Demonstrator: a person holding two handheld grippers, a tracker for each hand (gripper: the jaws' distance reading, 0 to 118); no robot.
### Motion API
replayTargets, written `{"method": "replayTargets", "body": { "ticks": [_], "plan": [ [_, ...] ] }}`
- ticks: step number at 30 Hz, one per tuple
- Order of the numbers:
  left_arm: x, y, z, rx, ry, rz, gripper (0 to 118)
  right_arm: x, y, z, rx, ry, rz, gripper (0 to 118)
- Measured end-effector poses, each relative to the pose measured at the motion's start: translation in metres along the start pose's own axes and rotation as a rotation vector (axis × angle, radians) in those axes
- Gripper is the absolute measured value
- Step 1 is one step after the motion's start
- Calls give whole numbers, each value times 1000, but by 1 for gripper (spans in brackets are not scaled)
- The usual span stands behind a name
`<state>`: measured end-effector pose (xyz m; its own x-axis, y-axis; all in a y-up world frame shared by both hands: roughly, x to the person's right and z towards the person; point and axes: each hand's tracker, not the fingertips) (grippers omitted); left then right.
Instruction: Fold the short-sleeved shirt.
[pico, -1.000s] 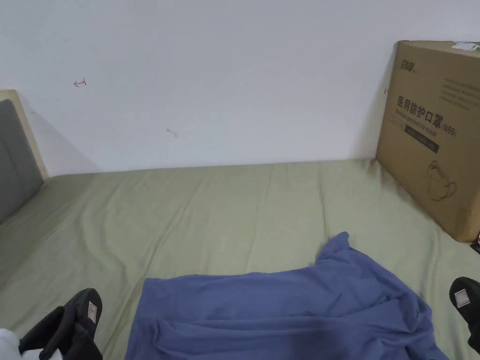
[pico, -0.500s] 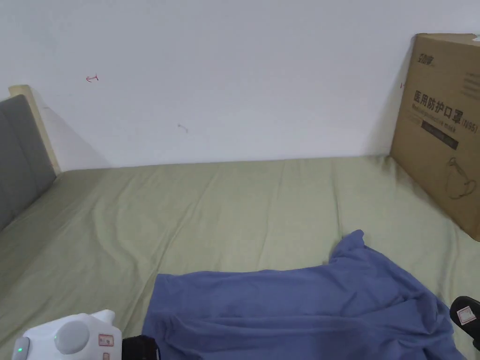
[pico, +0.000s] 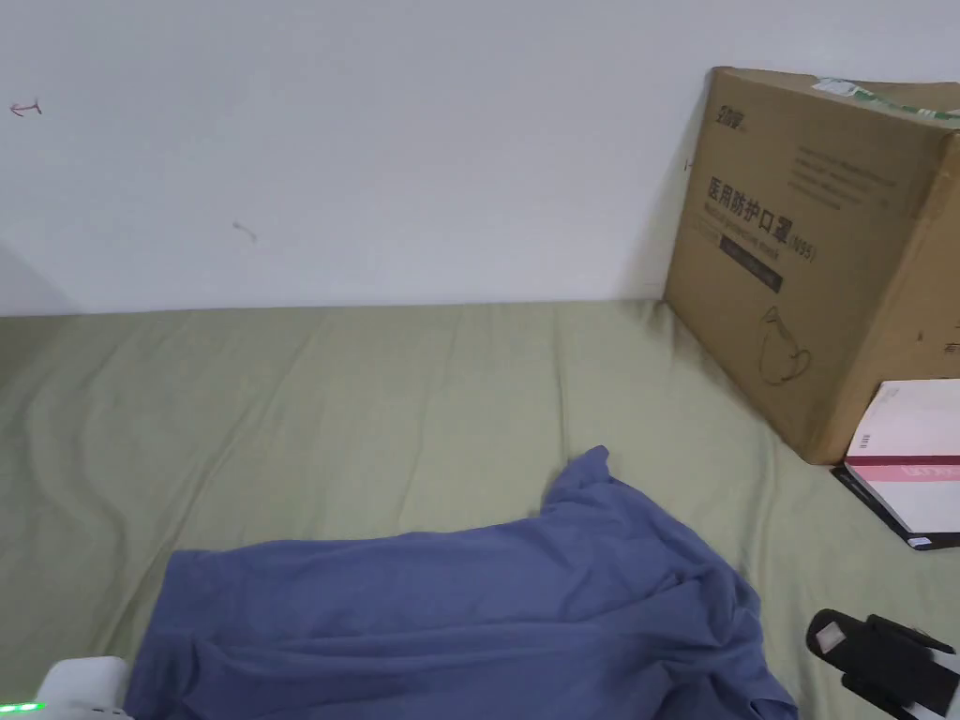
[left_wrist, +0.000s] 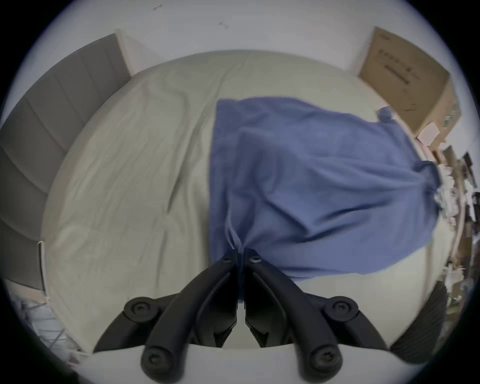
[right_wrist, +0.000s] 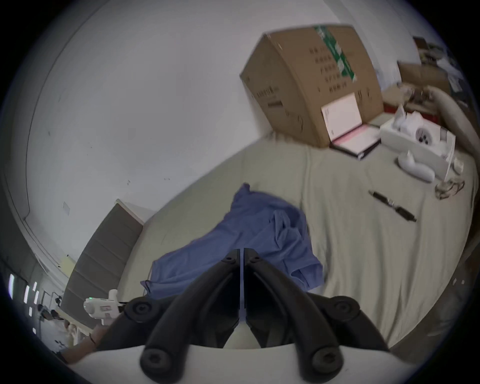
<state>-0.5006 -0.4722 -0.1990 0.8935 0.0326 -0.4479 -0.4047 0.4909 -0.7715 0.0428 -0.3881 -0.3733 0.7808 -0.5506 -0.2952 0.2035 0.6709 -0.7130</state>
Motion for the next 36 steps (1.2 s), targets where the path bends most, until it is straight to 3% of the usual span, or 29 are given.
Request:
{"method": "replayTargets", "body": {
  "ticks": [1,2,3,6,7,9,12,13,14,16,18,21,23,26,33,35,36],
  "plan": [
    [-1,3,7,-10,-59,38,3,8,4,-8,-36,-18,3,27],
    [-2,6,11,-16,-74,46,3,13,6,-17,-53,-38,6,68],
    [-2,8,16,-12,-66,45,3,18,9,-28,-86,-61,6,68],
    [-10,9,27,20,-54,47,3,43,13,-82,-363,-114,-37,118],
    [-12,11,30,26,-53,58,2,54,11,-95,-373,-146,-60,118],
    [-13,8,37,37,-46,88,3,73,5,-125,-459,-263,-22,118],
    [-12,4,26,-10,-20,75,2,86,-7,-156,-553,-388,121,114],
    [-10,1,22,-24,-8,57,3,85,-12,-159,-583,-393,173,107],
    [-9,-3,19,-34,-2,45,3,83,-15,-159,-592,-367,222,94],
    [-7,-8,15,-52,-4,42,2,70,-18,-147,-541,-404,374,64],
    [-9,-11,15,-55,-9,61,2,62,-15,-135,-548,-337,400,9],
    [-16,-11,30,38,-10,118,2,58,0,-112,-524,-294,378,7],
    [-18,-10,48,72,-18,125,2,53,13,-89,-506,-209,293,7],
    [-17,-15,76,91,-28,103,2,39,23,-47,-442,-209,355,7],
    [-30,-73,108,-61,-92,112,2,58,-16,21,-591,-199,332,7],
    [-33,-95,97,-132,-92,117,2,72,-34,23,-630,-249,264,7],
    [-33,-104,85,-172,-106,118,2,81,-42,20,-635,-269,186,7]
  ]
}}
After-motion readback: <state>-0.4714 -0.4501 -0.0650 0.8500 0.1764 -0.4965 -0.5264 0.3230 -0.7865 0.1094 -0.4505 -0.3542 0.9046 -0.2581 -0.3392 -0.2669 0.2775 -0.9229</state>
